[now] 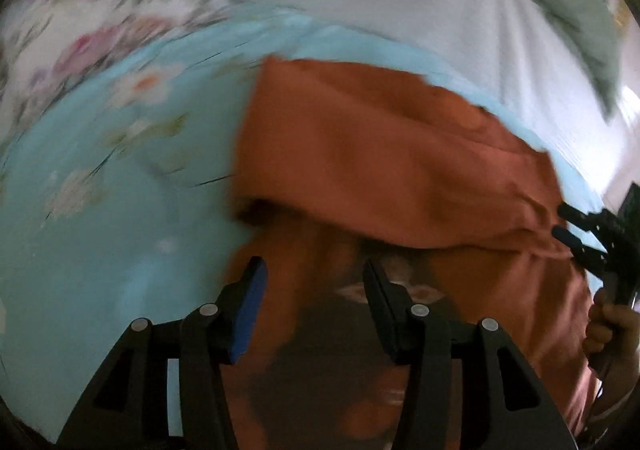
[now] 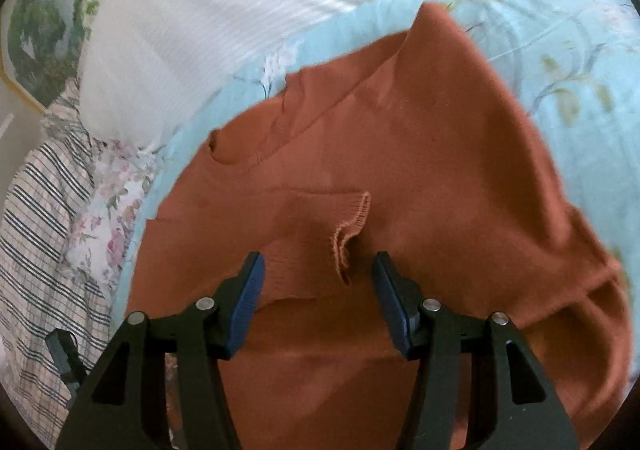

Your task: Fold small clothes

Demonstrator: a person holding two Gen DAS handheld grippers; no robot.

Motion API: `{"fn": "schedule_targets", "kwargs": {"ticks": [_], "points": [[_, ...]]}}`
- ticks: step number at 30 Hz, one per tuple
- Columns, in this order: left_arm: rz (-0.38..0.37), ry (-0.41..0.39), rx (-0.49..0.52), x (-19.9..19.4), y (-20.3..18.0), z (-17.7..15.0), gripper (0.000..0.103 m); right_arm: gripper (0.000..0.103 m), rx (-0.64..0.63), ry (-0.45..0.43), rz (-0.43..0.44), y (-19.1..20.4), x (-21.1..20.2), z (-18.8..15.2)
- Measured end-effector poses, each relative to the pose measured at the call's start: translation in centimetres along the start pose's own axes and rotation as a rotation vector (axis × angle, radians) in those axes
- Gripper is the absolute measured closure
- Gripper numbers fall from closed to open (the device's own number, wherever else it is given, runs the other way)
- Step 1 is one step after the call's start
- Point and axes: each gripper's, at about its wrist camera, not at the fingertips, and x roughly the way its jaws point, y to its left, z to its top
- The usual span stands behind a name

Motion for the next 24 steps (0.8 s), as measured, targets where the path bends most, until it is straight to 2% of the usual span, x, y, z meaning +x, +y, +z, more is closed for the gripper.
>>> {"fn": "schedule_targets", "kwargs": {"ticks": [1, 2, 4, 8, 11, 16, 17, 18, 19, 20, 21, 23, 24], "points": [[0.009, 0.006, -0.017, 0.4, 0.7, 0.1, 0.054, 0.081, -0.015, 0.006, 0.003, 0.3, 0.4, 0.0], [0.021, 0.005, -0.022, 0.8, 0.8, 0.3, 0.054, 0.095, -0.024, 0.018, 0.011, 0.6, 0.7, 0.1], [0.026, 0.014, -0.021, 1.6, 1.1, 0.6, 0.054, 0.095, -0.026, 0.013, 0.032, 0.9, 0.3, 0.6], [0.039, 0.013, -0.017, 2.8, 1.0, 1.7, 0.055, 0.096, -0.002, -0.132, 0.083, 0.9, -4.5, 2.6], [0.061, 0.010, -0.016, 3.8, 0.6, 3.1, 0.058, 0.096, 0.025, -0.227, 0.027, -0.8, -7.7, 3.7], [0.089, 0.021, 0.013, 5.1, 0.3, 3.6, 0.060, 0.096, 0.079, -0.182, -0.062, -4.0, -7.1, 3.1], [0.108, 0.014, 0.042, 5.2, -0.2, 3.5, 0.064, 0.096, 0.074, -0.173, -0.073, -4.1, -6.8, 3.0], [0.126, -0.002, 0.065, 5.1, -0.7, 3.4, 0.073, 0.096, 0.069, -0.166, -0.077, -4.1, -6.5, 2.7], [0.133, -0.013, 0.055, 5.1, -0.6, 3.7, 0.077, 0.096, 0.069, -0.163, -0.071, -4.0, -6.3, 2.5], [0.137, -0.041, 0.009, 4.5, 0.1, 3.9, 0.078, 0.096, 0.069, -0.164, -0.062, -4.0, -6.2, 2.4], [0.109, -0.065, -0.056, 3.9, 1.1, 4.1, 0.078, 0.096, 0.064, -0.169, -0.065, -3.8, -6.3, 2.3], [0.076, -0.070, -0.122, 3.5, 2.0, 3.9, 0.078, 0.097, 0.042, -0.176, -0.100, -3.3, -6.2, 2.3], [0.080, -0.063, -0.125, 3.7, 2.0, 3.7, 0.078, 0.097, 0.038, -0.178, -0.110, -3.2, -6.2, 2.3]]}}
